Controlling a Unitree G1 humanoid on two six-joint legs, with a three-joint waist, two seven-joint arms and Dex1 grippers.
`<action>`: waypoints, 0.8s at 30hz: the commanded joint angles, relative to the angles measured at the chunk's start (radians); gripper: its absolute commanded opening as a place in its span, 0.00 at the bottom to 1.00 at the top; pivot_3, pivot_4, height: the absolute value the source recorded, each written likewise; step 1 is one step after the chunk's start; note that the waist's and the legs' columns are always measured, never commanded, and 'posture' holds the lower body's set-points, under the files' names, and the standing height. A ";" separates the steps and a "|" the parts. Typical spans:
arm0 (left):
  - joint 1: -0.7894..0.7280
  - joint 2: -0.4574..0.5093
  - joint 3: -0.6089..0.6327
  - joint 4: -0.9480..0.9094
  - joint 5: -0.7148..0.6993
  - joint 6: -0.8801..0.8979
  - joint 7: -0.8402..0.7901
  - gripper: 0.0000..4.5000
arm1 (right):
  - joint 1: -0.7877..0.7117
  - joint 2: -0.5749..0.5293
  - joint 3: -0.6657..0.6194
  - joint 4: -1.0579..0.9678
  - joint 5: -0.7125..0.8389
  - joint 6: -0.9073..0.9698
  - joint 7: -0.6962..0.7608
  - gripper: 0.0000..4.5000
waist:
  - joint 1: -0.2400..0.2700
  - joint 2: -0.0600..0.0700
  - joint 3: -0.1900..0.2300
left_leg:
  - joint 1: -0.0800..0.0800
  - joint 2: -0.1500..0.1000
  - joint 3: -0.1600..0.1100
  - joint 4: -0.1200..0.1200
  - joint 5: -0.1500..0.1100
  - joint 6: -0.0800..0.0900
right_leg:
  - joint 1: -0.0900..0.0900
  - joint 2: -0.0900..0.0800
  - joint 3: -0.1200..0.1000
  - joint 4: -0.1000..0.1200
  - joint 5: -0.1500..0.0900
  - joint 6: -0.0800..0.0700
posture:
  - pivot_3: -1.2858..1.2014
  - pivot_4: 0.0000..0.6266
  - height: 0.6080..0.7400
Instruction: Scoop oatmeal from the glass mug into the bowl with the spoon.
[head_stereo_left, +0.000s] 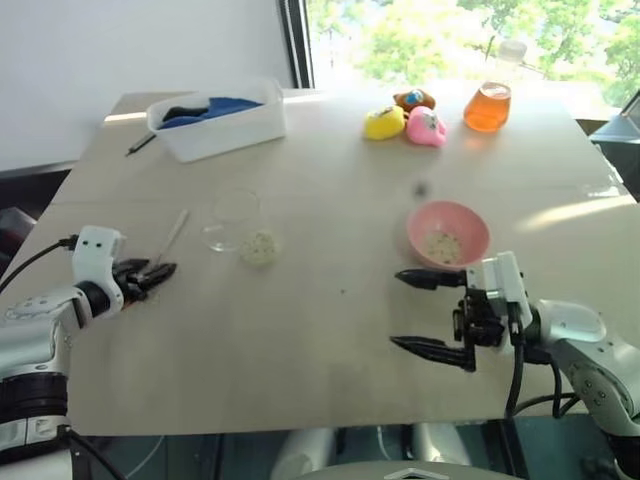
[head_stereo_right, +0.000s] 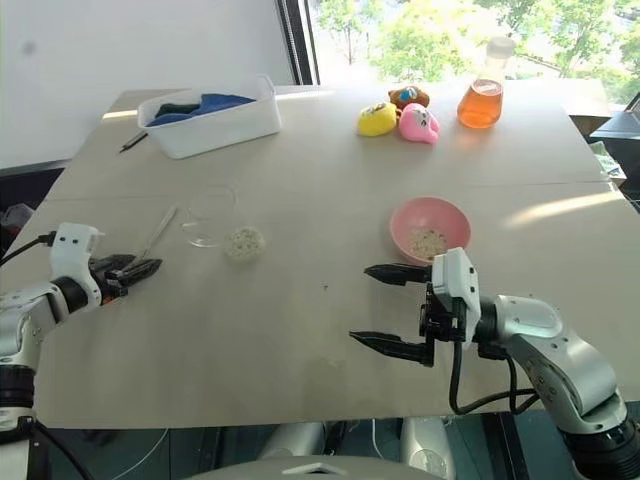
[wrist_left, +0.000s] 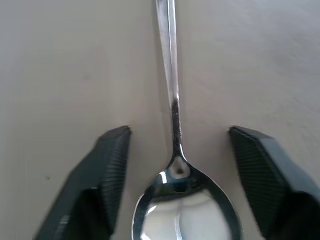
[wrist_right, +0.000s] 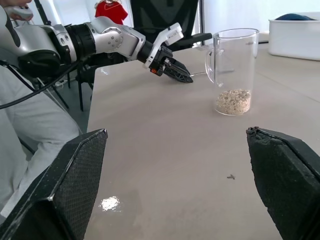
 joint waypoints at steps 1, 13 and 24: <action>0.068 -0.020 -0.033 0.014 0.018 0.047 -0.018 0.24 | 0.002 -0.007 -0.028 -0.032 0.003 -0.022 0.004 1.00 | -0.001 0.001 -0.001 | 0.000 0.000 0.000 0.000 0.000 0.000 | 0.000 0.000 0.000 0.000 0.000 0.000 | 0.52 0.24 1.00; 0.609 -0.264 0.224 -0.430 -0.136 -0.070 -0.047 0.02 | -0.032 -0.012 -0.005 0.028 -0.042 -0.047 0.041 1.00 | -0.023 0.014 -0.009 | 0.002 0.001 0.009 -0.002 -0.001 0.002 | -0.001 -0.002 0.012 -0.002 0.000 0.000 | 0.52 0.24 1.00; 1.012 -0.409 0.204 -0.868 -0.194 -0.239 -0.175 0.02 | -0.067 0.034 0.051 0.062 -0.094 0.111 -0.136 1.00 | 0.003 0.004 -0.004 | -0.001 0.003 0.014 -0.001 -0.004 0.006 | -0.002 -0.002 0.015 -0.007 0.000 0.000 | 0.52 0.24 1.00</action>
